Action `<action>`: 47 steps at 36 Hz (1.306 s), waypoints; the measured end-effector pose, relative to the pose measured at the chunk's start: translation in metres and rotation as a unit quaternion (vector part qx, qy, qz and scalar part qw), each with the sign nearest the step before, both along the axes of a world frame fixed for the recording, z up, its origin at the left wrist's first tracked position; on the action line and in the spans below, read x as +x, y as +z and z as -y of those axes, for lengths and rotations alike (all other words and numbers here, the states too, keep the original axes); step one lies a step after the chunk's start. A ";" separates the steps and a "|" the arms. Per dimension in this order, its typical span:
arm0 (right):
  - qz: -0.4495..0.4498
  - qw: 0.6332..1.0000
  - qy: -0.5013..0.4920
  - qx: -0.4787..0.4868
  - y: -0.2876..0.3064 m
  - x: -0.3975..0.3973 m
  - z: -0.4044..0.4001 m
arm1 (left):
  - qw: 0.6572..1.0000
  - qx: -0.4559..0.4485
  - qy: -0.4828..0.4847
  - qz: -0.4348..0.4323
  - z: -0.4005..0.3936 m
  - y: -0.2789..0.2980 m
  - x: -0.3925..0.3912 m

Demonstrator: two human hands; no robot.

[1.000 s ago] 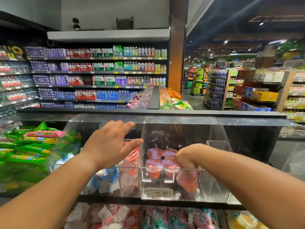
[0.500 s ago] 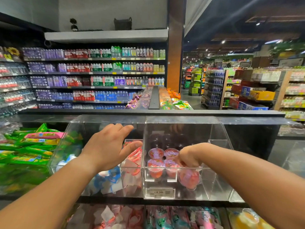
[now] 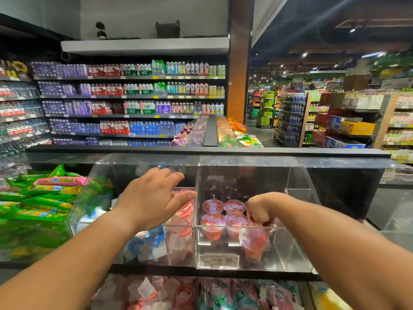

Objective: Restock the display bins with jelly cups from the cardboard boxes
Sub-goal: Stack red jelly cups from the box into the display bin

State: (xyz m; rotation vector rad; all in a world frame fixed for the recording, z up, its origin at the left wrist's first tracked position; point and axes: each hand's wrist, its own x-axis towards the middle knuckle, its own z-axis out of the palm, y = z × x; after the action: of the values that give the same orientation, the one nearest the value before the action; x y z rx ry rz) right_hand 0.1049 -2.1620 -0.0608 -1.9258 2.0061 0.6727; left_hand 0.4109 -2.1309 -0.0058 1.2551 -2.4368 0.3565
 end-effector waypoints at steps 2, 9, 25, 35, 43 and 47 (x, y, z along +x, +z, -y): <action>-0.013 1.000 0.006 -0.001 0.000 0.002 -0.001 | 1.000 0.003 0.002 0.003 -0.001 -0.001 0.000; -0.087 0.996 0.037 -0.010 0.005 0.014 -0.003 | 1.000 0.009 0.001 0.001 0.000 0.000 0.001; -0.035 0.951 0.155 -0.265 0.092 0.096 -0.070 | 0.986 0.052 0.148 0.061 -0.056 0.000 0.044; 0.089 0.878 0.411 -0.229 0.050 0.234 -0.193 | 0.906 0.139 0.400 0.011 -0.222 -0.028 0.121; 0.110 0.838 0.515 -0.141 -0.005 0.332 -0.299 | 0.806 0.221 0.549 -0.007 -0.405 -0.066 0.182; 0.164 0.835 0.516 -0.102 -0.042 0.383 -0.348 | 0.757 0.242 0.606 -0.031 -0.488 -0.087 0.207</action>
State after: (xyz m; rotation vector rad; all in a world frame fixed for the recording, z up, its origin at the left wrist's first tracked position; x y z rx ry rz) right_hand 0.4878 -1.8137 -0.1031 -2.9588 0.7242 0.2640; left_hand 0.6181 -1.6424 -0.0928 2.8938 -1.3014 -0.0454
